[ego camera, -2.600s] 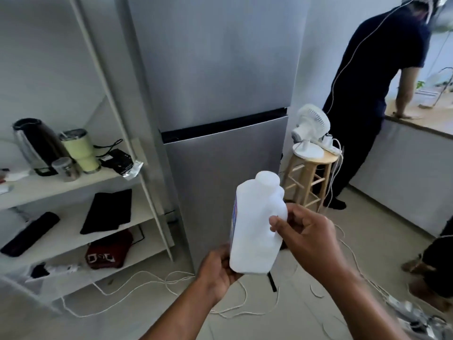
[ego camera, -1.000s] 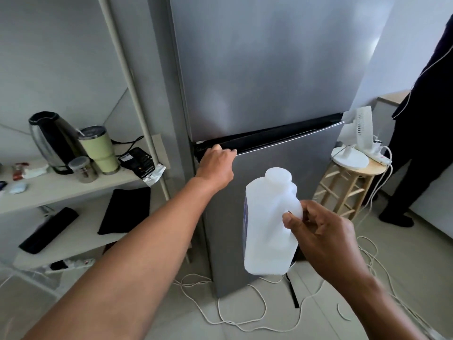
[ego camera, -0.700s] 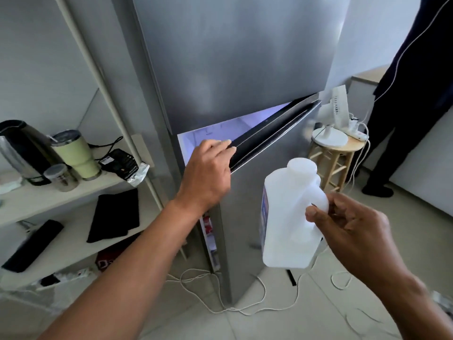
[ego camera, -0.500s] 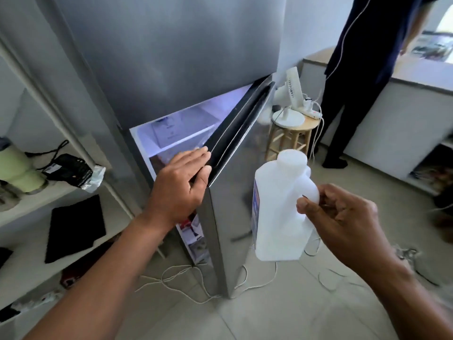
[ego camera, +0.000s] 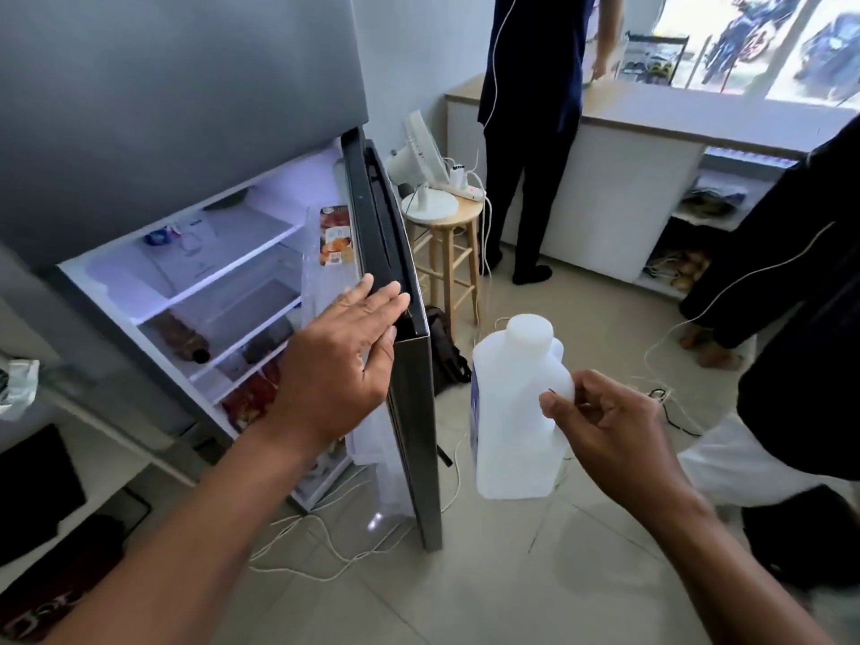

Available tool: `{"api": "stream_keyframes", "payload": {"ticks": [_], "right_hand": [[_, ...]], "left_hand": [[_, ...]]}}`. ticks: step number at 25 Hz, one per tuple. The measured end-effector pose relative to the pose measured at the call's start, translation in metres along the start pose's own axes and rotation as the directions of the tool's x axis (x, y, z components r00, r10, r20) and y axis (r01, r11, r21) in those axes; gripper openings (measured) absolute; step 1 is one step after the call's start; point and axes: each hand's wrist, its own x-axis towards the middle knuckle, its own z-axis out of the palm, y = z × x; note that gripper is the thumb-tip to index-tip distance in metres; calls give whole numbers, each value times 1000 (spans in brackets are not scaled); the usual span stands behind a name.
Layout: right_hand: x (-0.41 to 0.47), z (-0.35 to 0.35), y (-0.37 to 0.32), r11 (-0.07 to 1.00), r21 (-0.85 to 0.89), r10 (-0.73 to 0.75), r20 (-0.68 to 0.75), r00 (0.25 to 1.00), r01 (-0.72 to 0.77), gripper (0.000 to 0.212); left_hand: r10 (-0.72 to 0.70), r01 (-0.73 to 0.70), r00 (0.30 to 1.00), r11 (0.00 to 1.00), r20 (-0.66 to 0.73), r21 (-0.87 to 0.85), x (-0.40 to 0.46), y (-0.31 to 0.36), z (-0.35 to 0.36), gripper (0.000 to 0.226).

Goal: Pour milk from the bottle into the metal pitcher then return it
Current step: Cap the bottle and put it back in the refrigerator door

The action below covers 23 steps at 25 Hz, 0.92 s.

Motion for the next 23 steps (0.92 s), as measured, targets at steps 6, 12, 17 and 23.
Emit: {"api": "stream_keyframes", "payload": {"ticks": [6, 12, 17, 23], "right_hand": [[-7, -41, 40, 998, -42, 34, -109, 994, -39, 10], [-10, -77, 66, 997, -29, 61, -152, 986, -66, 9], [-16, -92, 82, 996, -21, 78, -157, 985, -82, 7], [-20, -101, 93, 996, 4, 88, -149, 985, -88, 3]], "left_hand": [[83, -79, 984, 996, 156, -32, 61, 56, 69, 43], [98, -97, 963, 995, 252, -17, 135, 111, 133, 44], [64, -74, 960, 997, 273, 27, 179, 138, 168, 43], [27, -21, 946, 1000, 324, -21, 194, 143, 171, 49]]}}
